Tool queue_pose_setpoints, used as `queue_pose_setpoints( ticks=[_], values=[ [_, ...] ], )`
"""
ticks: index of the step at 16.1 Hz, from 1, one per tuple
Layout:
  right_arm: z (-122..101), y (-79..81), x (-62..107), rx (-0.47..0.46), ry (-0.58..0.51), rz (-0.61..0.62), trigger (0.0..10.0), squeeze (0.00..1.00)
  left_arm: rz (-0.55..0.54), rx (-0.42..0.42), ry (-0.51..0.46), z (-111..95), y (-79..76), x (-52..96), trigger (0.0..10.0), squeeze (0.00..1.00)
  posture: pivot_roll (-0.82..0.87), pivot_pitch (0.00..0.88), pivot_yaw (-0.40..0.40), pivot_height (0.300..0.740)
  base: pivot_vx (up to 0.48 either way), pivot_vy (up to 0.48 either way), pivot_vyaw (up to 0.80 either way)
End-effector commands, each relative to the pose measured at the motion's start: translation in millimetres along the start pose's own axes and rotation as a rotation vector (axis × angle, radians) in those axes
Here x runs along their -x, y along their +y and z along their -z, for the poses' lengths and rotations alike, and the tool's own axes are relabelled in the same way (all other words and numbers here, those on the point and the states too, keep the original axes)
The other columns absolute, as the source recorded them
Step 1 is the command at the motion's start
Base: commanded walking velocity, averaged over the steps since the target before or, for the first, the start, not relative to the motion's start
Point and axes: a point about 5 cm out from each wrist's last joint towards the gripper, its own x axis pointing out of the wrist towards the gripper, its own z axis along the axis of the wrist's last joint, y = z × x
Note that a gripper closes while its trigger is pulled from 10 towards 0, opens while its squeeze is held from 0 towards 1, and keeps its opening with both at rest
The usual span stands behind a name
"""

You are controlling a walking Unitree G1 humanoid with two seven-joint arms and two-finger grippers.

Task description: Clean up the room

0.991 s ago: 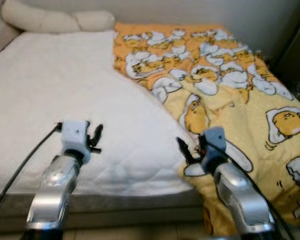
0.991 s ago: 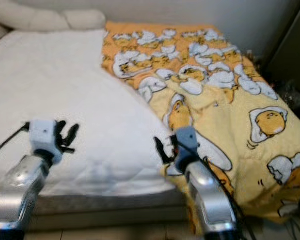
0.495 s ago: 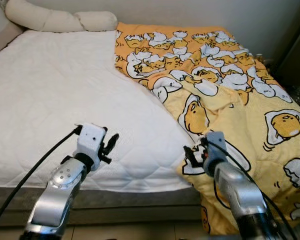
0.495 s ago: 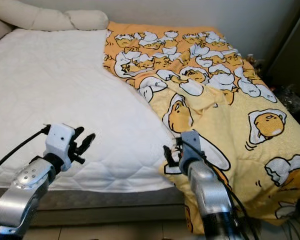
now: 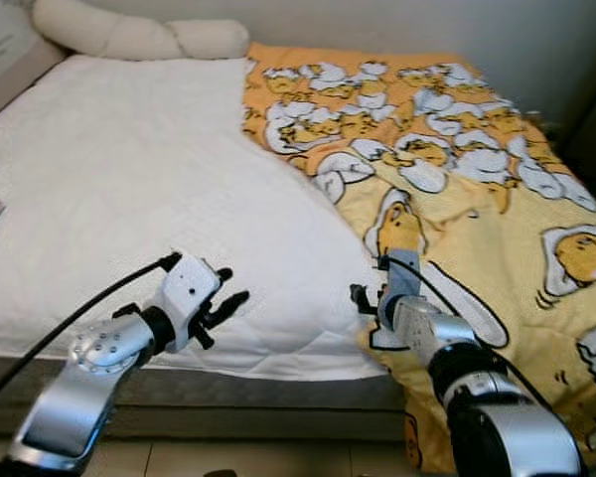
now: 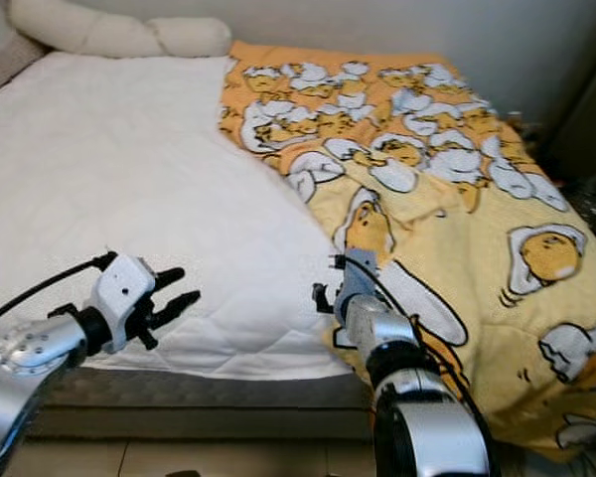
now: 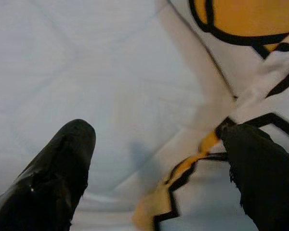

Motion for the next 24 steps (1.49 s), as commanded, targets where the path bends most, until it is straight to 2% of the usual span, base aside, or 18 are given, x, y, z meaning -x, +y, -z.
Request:
queue_pose_setpoints(
  ticks=[1, 4, 6, 8, 10, 12, 13, 15, 16, 17, 18, 20, 24],
  values=[
    [-5, -8.1, -0.3, 0.014, -0.011, 0.057, 10.0, 0.00, 0.054, -0.006, 0.004, -2, -6.4, 1.9, 10.0, 0.00, 0.20, 0.000, -0.028, 0.740, 0.000, 0.000, 0.00],
    [-9, -13.9, -1.3, 0.096, -0.017, 0.113, 10.0, 0.00, 0.084, -0.013, 0.040, 0, -11.8, 16.6, 10.0, 0.00, 0.22, 0.033, -0.033, 0.740, 0.000, 0.000, 0.00],
    [-4, -20.4, -1.5, 0.210, -0.002, 0.173, 10.0, 0.00, 0.095, 0.009, 0.066, 3, -18.7, 27.9, 10.0, 0.00, 0.23, 0.073, -0.041, 0.740, 0.000, 0.000, 0.00],
    [-1, -20.6, -1.7, 0.240, -0.014, 0.197, 10.0, 0.00, 0.094, 0.025, 0.074, 4, -23.0, 31.4, 10.0, 0.00, 0.22, 0.078, -0.038, 0.740, 0.000, 0.000, 0.00],
    [9, -21.5, -2.0, 0.351, -0.003, 0.241, 10.0, 0.00, 0.106, 0.041, 0.064, 2, -28.7, 28.1, 10.0, 0.00, 0.21, 0.070, -0.035, 0.740, 0.000, 0.000, 0.00],
    [23, -23.4, -2.4, 0.389, 0.049, 0.234, 10.0, 0.00, 0.143, 0.046, 0.045, -3, -32.8, 24.8, 10.0, 0.00, 0.22, 0.084, -0.028, 0.740, 0.000, 0.000, 0.00],
    [27, -25.5, -2.4, 0.414, 0.063, 0.234, 8.2, 0.00, 0.170, 0.051, 0.042, -4, -35.0, 24.4, 10.0, 0.00, 0.22, 0.091, -0.027, 0.740, 0.000, 0.000, 0.00],
    [32, -30.4, -1.9, 0.426, 0.092, 0.243, 0.9, 0.00, 0.198, 0.050, 0.048, -4, -37.4, 25.6, 10.0, 0.00, 0.22, 0.098, -0.025, 0.740, 0.000, 0.000, 0.00],
    [33, -32.5, -1.7, 0.446, 0.098, 0.249, 1.1, 0.00, 0.202, 0.050, 0.051, -4, -38.0, 25.8, 10.0, 0.00, 0.22, 0.100, -0.025, 0.740, 0.000, 0.000, 0.00],
    [34, -34.9, -1.5, 0.463, 0.101, 0.253, 0.2, 0.00, 0.204, 0.050, 0.052, -4, -38.4, 25.8, 10.0, 0.00, 0.22, 0.102, -0.025, 0.740, 0.000, 0.000, 0.00],
    [33, -35.6, -1.6, 0.441, 0.094, 0.248, 0.0, 0.00, 0.205, 0.051, 0.053, -5, -38.2, 26.1, 10.0, 0.00, 0.22, 0.102, -0.027, 0.740, 0.000, 0.000, 0.00],
    [27, -35.1, -2.0, 0.377, 0.070, 0.226, 0.0, 0.00, 0.202, 0.053, 0.057, -4, -37.5, 26.9, 10.0, 0.00, 0.22, 0.100, -0.030, 0.740, 0.000, 0.000, 0.00],
    [26, -32.9, -2.5, 0.368, 0.065, 0.177, 0.0, 0.00, 0.198, 0.058, 0.053, -4, -38.4, 24.4, 10.0, 0.00, 0.21, 0.086, -0.041, 0.740, 0.000, 0.000, 0.00]
  ],
)
